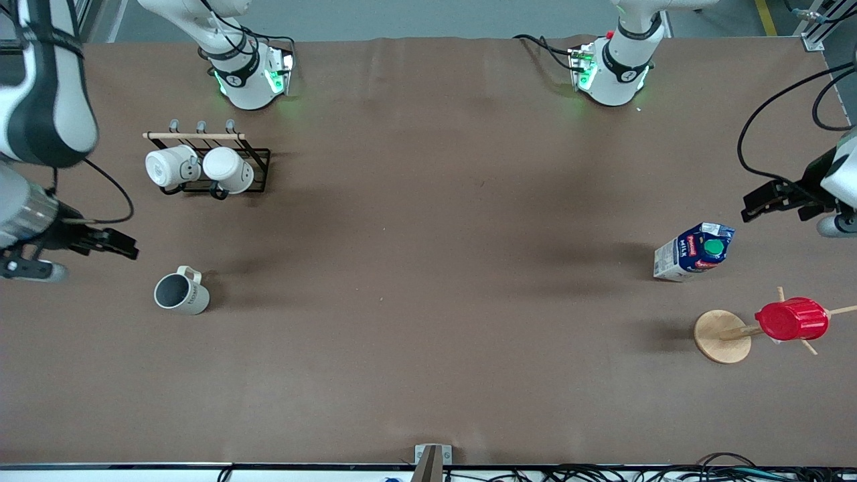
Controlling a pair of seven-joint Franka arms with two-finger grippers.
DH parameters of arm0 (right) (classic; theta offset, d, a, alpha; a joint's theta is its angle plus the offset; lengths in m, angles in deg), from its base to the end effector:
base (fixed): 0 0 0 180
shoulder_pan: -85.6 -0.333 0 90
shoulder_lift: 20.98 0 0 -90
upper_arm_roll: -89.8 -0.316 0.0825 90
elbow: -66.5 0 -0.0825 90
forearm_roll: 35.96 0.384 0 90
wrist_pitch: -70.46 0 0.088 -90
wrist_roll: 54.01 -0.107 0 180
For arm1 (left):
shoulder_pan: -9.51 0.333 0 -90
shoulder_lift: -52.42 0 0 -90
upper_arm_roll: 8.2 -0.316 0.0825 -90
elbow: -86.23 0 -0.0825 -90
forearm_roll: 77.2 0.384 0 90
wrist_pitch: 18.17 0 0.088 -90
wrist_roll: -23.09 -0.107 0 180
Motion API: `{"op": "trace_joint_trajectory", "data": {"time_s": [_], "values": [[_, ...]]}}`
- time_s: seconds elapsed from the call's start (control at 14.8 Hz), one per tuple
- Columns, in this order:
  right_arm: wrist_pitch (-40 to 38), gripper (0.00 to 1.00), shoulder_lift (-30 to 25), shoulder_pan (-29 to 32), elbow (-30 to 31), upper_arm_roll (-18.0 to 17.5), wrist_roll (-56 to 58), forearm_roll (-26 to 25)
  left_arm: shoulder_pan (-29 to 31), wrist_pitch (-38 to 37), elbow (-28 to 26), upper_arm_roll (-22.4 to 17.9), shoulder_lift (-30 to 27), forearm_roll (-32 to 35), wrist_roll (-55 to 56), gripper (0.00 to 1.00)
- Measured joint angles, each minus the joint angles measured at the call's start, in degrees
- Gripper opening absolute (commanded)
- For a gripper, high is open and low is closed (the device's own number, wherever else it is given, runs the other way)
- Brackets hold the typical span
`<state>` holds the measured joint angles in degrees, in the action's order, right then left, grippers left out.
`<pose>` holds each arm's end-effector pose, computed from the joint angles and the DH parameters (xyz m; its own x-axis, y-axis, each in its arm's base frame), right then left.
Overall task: Place cup and milk on table
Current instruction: 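Grasp the grey mug with the right gripper while the left gripper grasps the milk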
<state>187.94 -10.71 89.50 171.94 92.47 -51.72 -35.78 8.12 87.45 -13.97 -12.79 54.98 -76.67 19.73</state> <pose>0.6067 -0.0684 0.4329 0.9967 -0.0750 0.0308 -0.0753 -0.9971 0.0067 0.5816 0.0325 0.5383 0.9988 -0.0056 0.0492 -0.0048 -0.9999 -0.0155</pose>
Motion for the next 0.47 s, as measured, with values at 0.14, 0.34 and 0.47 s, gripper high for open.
{"op": "trace_joint_trajectory", "data": {"time_s": [0.14, 0.34, 0.47], "values": [[5.42, 1.00, 3.21, 0.49, 1.40, 0.49, 3.12, 0.00, 0.05, 4.92, -3.47, -0.82, 0.46, 0.00, -0.90, 1.00], [13.82, 1.00, 8.40, 1.24, 2.13, 0.69, 6.08, 0.00, 0.05, 8.40, -6.32, -1.30, 1.52, 0.05, -1.44, 1.00], [21.35, 1.00, 11.00, 1.27, 4.20, 0.69, 7.56, 0.00, 0.03, 9.15, -6.65, -1.56, 2.83, 0.28, -2.33, 1.00]]}}
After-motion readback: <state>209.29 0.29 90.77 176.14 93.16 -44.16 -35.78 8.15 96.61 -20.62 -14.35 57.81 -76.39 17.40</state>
